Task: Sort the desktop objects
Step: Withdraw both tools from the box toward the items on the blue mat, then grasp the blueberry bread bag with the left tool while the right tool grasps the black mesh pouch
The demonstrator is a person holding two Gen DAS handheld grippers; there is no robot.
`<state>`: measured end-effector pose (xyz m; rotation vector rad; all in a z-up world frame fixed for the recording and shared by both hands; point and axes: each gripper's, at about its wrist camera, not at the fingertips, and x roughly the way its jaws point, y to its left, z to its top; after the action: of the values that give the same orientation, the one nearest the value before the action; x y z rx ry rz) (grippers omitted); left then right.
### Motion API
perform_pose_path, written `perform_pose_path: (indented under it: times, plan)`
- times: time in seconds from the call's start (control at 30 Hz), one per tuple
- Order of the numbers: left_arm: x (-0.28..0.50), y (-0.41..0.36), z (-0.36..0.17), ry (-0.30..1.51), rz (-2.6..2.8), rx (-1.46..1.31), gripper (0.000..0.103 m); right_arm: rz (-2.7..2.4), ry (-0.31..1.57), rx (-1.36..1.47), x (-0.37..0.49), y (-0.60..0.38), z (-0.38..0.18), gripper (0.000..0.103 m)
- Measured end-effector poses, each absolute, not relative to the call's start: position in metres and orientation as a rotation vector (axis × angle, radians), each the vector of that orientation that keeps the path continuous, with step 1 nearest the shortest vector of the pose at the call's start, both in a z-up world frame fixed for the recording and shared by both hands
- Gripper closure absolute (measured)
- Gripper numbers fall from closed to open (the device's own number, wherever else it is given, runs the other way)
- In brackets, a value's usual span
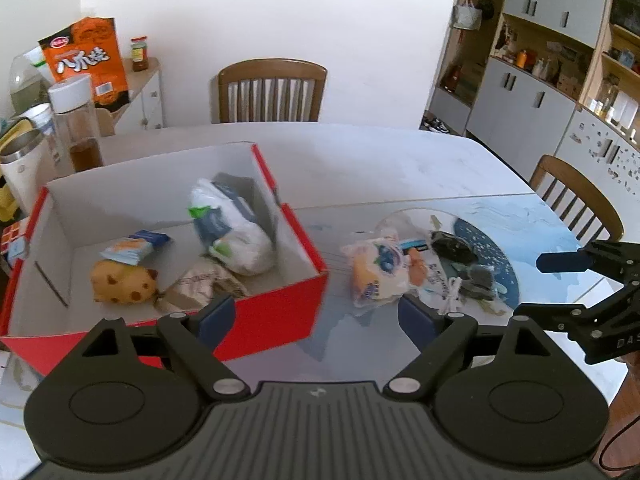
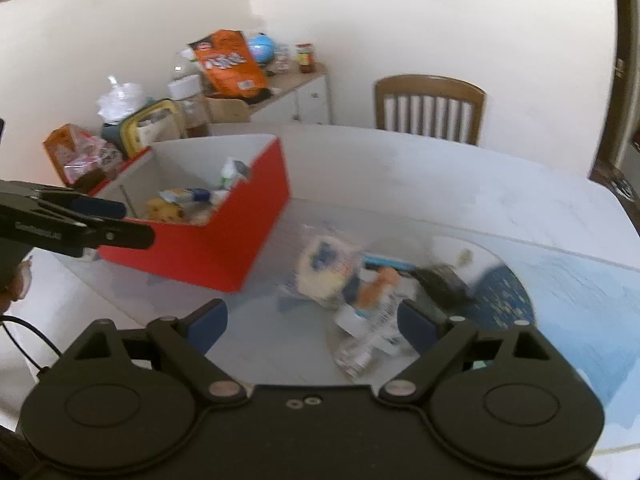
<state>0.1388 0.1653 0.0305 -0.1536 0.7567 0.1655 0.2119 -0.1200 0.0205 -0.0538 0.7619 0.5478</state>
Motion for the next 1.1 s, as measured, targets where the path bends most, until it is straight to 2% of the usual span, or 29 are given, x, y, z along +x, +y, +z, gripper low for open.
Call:
perform_pose_path:
  times: [0.07,0.1,0.6,1.1]
  plan:
    - [0.143,0.157,0.027,0.756,0.156,-0.155,0.001,0.519,0.767,-0.062,0.21,-0.128,0.016,0.011]
    - [0.145,0.153,0.025,0.754,0.153,-0.153,0.0,0.505,0.769,-0.065,0.21,-0.132,0.014,0.011]
    - [0.206,0.096,-0.003,0.805,0.099,-0.162,0.0,0.424,0.775,-0.098,0.231,-0.186,-0.012,0.011]
    - [0.266,0.081,-0.031,0.841,0.167,-0.143,0.0,0.523,0.798,-0.148,0.268,-0.196,-0.041,0.012]
